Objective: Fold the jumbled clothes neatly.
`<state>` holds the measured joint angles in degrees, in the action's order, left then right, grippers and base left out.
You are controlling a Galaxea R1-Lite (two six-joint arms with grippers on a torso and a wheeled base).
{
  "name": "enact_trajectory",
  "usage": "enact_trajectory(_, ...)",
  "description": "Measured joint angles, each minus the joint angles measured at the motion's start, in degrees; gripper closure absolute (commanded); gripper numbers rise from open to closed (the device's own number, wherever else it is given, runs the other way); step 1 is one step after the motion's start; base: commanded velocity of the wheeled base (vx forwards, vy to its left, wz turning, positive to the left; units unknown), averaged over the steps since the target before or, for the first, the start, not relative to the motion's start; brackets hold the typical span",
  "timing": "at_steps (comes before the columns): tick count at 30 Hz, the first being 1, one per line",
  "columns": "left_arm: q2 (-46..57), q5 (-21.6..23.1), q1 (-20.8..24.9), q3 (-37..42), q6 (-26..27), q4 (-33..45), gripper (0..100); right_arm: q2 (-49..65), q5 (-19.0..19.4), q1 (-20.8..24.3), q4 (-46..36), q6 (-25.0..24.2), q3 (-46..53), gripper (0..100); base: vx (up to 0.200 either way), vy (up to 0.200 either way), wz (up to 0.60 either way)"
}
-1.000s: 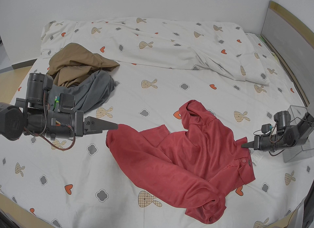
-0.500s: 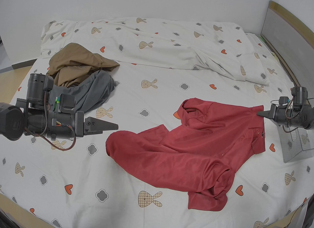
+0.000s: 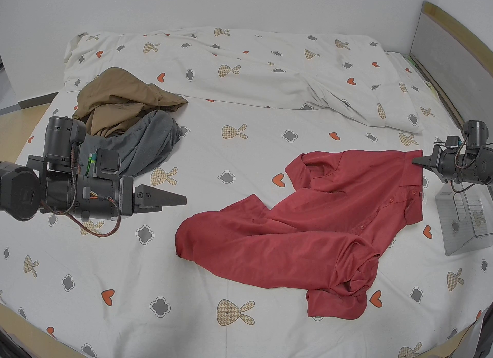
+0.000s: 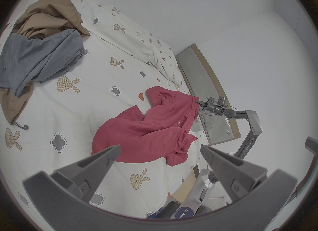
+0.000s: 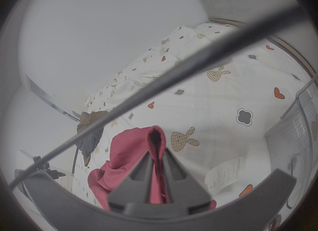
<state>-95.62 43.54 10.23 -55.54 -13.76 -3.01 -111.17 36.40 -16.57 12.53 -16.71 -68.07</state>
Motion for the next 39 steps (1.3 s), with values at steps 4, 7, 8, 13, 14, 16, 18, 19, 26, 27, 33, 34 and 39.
enact_trajectory(4, -0.16, 0.00, -0.01, 0.00, 0.02, -0.02, 0, -0.60, 0.20, 0.00, 0.11, 0.38, 0.73, 0, 0.000, 0.000, 0.00)
enact_trajectory(7, -0.22, 0.00, -0.04, 0.00, 0.05, -0.05, 0, -0.18, 0.49, -0.38, 0.16, 0.43, 2.01, 0, 0.000, 0.000, 0.00)
enact_trajectory(8, -0.22, 0.00, -0.04, 0.00, 0.05, -0.05, 0, 0.06, 0.52, -0.62, 0.24, 0.49, 2.41, 0, 0.000, 0.000, 0.00)
enact_trajectory(13, -0.21, -0.02, 0.02, 0.04, 0.05, -0.05, 0, 1.66, 0.38, -1.18, 0.27, 0.82, 5.38, 0, 0.000, 0.000, 0.00)
enact_trajectory(14, -0.21, -0.02, 0.02, 0.04, 0.06, -0.05, 0, 2.23, 0.38, -1.18, 0.29, 1.04, 6.30, 0, 0.000, 0.000, 0.00)
enact_trajectory(16, -0.18, -0.02, 0.07, 0.06, 0.06, -0.05, 0, 3.45, 0.38, -0.88, 0.16, 1.78, 8.55, 0, 0.000, 0.000, 0.00)
enact_trajectory(18, -0.18, -0.02, 0.07, 0.06, 0.06, -0.05, 0, 4.88, 0.30, 0.15, 0.22, 3.04, 11.52, 0, 0.000, 0.000, 0.00)
enact_trajectory(19, -0.18, -0.02, 0.07, 0.11, 0.06, -0.05, 0, 5.90, 0.16, 1.39, 0.20, 4.10, 14.21, 0, 0.000, 0.000, 0.00)
enact_trajectory(26, 0.00, -0.02, 0.24, 0.33, 0.09, -0.10, 0, 10.42, -4.22, 13.81, 0.22, 7.85, 26.93, 0, 0.000, 0.000, 0.00)
enact_trajectory(27, 0.04, -0.02, 0.29, 0.37, 0.09, -0.13, 0, 10.86, -5.94, 16.27, 0.24, 8.18, 28.33, 0, 0.000, 0.000, 0.00)
enact_trajectory(33, 0.48, -0.02, 0.35, 0.69, 0.09, -0.33, 0, 11.56, -19.43, 29.07, 0.29, 9.39, 34.32, 0, 0.000, 0.000, 0.00)
enact_trajectory(34, 0.56, -0.02, 0.35, 0.74, 0.06, -0.40, 0, 11.52, -20.81, 31.17, 0.24, 9.47, 35.30, 0, 0.000, 0.000, 0.00)
enact_trajectory(39, 0.91, -0.02, 0.40, 0.98, 0.09, -0.46, 0, 10.92, -24.70, 38.08, 0.02, 9.80, 39.61, 0, 0.000, 0.000, 0.00)
